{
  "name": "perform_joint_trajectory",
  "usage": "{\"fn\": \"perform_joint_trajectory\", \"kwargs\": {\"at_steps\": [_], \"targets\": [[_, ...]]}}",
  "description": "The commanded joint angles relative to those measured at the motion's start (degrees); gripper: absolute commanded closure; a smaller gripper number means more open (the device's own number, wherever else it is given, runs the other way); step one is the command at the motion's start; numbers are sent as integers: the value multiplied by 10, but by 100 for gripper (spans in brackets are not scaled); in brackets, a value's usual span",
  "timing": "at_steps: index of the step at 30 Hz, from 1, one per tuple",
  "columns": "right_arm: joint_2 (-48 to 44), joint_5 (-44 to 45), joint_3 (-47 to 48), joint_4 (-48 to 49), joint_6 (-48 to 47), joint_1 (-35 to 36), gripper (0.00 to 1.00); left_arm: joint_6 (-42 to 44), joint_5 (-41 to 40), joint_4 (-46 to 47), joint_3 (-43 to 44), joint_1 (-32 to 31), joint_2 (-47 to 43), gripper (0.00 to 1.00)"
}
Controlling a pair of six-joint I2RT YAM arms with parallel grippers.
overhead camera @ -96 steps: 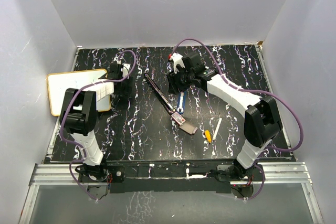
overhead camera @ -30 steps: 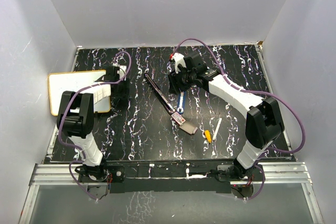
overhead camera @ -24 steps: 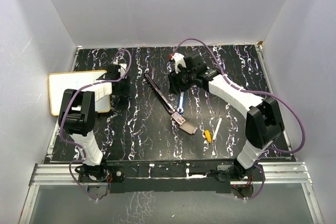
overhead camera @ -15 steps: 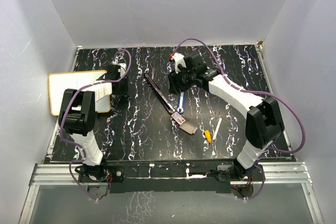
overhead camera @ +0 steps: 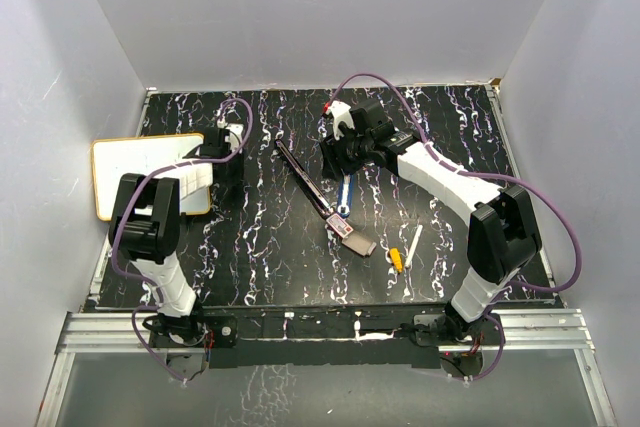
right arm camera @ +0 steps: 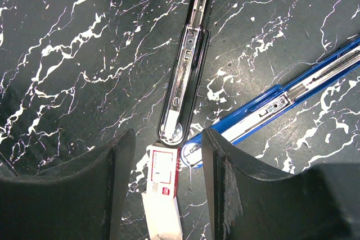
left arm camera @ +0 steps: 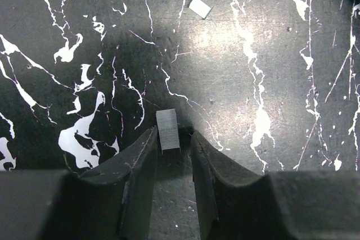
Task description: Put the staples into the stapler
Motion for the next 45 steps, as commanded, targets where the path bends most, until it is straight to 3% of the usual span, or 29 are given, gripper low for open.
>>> {"fn": "perform_joint_trajectory", "kwargs": {"at_steps": [1, 5, 16, 30, 45], "targets": [[-21, -3, 2, 21, -1, -2, 47, 9, 12, -115, -51, -5, 16, 69], [-19, -5, 4, 21, -1, -2, 47, 14, 7, -119, -58, -5, 15, 68], [-22, -7, 1, 21, -1, -2, 46, 5, 5, -117, -55, -5, 32, 78], [-17, -11, 3, 21, -1, -2, 46, 3, 3, -116, -72, -5, 10, 71], [-23, -11, 0, 21, -2, -2, 46, -1, 4, -112, -65, -5, 37, 81]]}}
